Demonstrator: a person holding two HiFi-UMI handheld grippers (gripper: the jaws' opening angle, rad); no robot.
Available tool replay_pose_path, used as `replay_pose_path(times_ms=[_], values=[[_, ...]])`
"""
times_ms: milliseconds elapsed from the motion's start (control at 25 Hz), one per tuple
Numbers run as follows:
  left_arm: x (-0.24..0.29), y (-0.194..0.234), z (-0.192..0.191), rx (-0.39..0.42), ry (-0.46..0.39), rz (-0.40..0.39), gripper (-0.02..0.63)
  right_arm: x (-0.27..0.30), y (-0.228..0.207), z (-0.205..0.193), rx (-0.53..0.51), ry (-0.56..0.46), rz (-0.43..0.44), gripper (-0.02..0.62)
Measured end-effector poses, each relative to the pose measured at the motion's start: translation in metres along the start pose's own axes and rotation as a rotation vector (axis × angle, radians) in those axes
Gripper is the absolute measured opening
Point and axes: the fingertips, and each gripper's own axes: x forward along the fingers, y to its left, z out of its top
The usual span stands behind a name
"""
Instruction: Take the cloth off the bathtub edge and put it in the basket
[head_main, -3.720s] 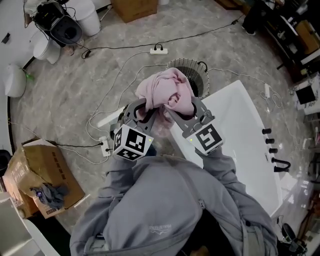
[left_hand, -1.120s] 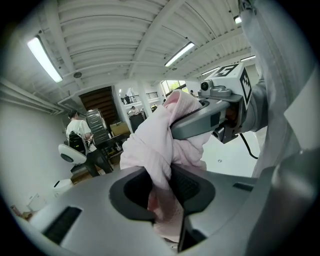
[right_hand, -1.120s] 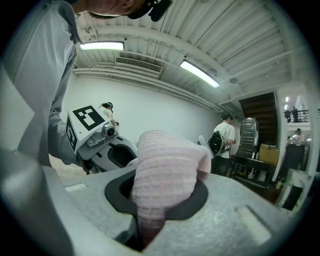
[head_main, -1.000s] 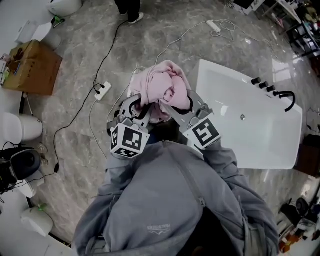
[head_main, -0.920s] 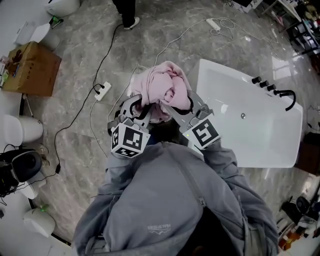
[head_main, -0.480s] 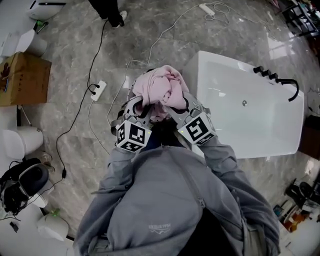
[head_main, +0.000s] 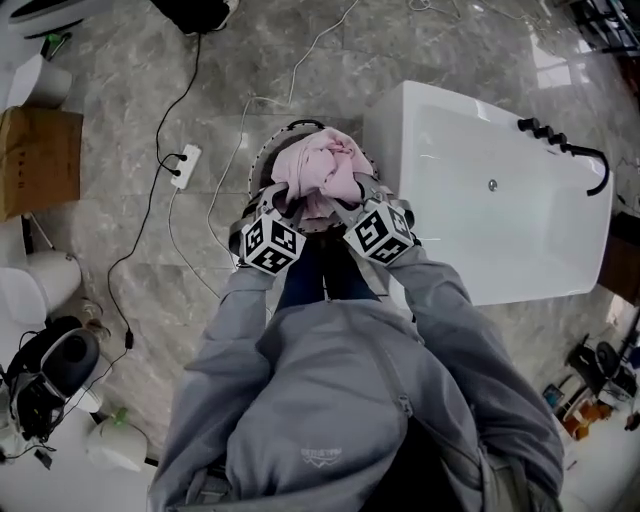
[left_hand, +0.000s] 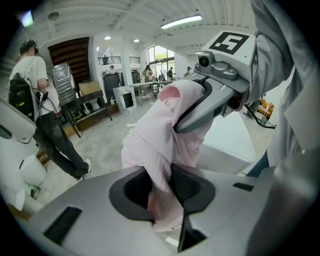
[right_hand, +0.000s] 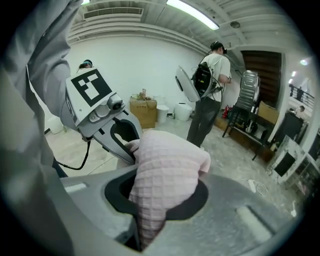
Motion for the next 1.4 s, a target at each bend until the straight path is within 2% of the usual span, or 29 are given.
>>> replay_pose_path(times_ms=[240, 320, 360, 440, 520, 600, 680, 800, 1040, 1320, 1400], values=[[0.046, -0.002, -0.034, -0.005, 0.110, -0.054, 0.097, 0.039, -0.002, -0.046, 0.051, 0.122, 0.053, 0.080], [0.058, -0.007, -0.049, -0.038, 0.159, -0.102, 0.103, 0.049, -0.002, -0.063, 0.081, 0.184, 0.081, 0.081], [0.063, -0.010, -0.057, -0.064, 0.191, -0.138, 0.130, 0.054, -0.001, -0.075, 0.103, 0.232, 0.101, 0.087], [0.072, -0.015, -0.074, -0.124, 0.255, -0.185, 0.229, 0.061, 0.001, -0.104, 0.154, 0.347, 0.136, 0.098], [0.075, -0.015, -0.083, -0.173, 0.279, -0.180, 0.242, 0.061, 0.003, -0.132, 0.190, 0.438, 0.144, 0.128], [0.074, -0.014, -0.086, -0.191, 0.279, -0.171, 0.242, 0.058, 0.005, -0.150, 0.216, 0.485, 0.149, 0.190], [0.072, -0.014, -0.090, -0.193, 0.281, -0.168, 0.242, 0.056, 0.007, -0.158, 0.243, 0.495, 0.149, 0.236], [0.070, -0.015, -0.093, -0.201, 0.282, -0.166, 0.242, 0.055, 0.009, -0.158, 0.269, 0.484, 0.146, 0.249], [0.066, -0.019, -0.086, -0.198, 0.257, -0.155, 0.242, 0.054, 0.016, -0.151, 0.250, 0.465, 0.150, 0.251], [0.053, -0.014, -0.060, -0.212, 0.172, -0.109, 0.235, 0.043, 0.011, -0.134, 0.244, 0.388, 0.086, 0.244], [0.045, -0.010, -0.049, -0.196, 0.140, -0.074, 0.113, 0.036, 0.010, -0.125, 0.231, 0.361, 0.070, 0.231]])
